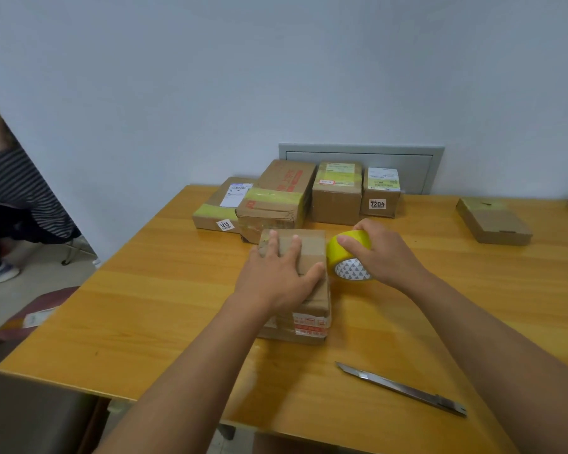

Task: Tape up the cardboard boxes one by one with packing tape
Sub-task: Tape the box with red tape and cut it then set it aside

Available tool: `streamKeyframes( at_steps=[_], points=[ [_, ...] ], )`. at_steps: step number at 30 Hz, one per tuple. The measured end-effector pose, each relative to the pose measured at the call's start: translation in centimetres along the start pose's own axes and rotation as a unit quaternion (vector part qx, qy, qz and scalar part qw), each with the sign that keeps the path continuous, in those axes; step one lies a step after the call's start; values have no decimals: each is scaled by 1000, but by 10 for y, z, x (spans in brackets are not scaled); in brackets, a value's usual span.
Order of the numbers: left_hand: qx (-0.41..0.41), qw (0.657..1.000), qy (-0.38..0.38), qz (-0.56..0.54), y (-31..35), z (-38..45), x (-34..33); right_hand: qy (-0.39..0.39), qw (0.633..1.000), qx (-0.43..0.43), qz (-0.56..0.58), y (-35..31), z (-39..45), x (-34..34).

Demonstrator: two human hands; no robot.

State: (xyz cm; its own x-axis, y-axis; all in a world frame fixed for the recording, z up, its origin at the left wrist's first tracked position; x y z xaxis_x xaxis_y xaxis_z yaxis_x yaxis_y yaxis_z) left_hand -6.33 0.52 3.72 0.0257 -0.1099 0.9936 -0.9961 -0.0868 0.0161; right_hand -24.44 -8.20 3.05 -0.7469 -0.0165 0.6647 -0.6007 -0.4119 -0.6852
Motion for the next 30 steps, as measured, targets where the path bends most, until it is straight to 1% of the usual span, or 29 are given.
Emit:
streamKeyframes(
  at_steps=[2, 3, 5, 8, 13, 17, 23, 26, 30],
  points=[
    [-3, 1000, 0, 9, -1, 2, -2, -5, 1000, -2, 14, 4, -2, -1],
    [-11, 1000, 13, 26, 0, 3, -2, -11, 1000, -3, 22, 5, -4, -1],
    [-52, 996, 46, 58, 6, 4, -3, -18, 999, 1, 34, 8, -10, -2],
    [-113, 991, 45, 52, 12, 6, -3, -21, 999, 13, 35, 14, -18, -1],
    [-121, 992, 11, 41, 8, 6, -4, -36, 999, 31, 7, 22, -24, -1],
    [-133, 990, 30, 45, 13, 6, -4, -21, 999, 34, -28, 22, -25, 3],
    [-195, 977, 48, 71, 30, 11, 0, -4, 996, 24, -82, 30, -30, 23],
    [-188, 978, 27, 84, 44, 16, -2, 7, 995, 16, -98, 37, -36, 36],
    [-172, 982, 13, 76, 50, 19, -1, -8, 996, 3, -87, 41, -41, 36]
  ],
)
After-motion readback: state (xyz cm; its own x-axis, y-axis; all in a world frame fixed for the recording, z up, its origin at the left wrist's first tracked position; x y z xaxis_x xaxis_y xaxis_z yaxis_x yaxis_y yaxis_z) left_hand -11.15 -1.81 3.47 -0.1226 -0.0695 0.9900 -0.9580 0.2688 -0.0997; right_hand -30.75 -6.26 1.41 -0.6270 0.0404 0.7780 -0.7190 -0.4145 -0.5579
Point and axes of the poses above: each hand's wrist, its own z-axis towards the middle knuckle, its own x-axis out of the back of the hand, y = z × x, the point moved 4 cm from there along z, towards the middle knuckle, and after that the axes turned 10 degrees about z, right-handed, at the moved point
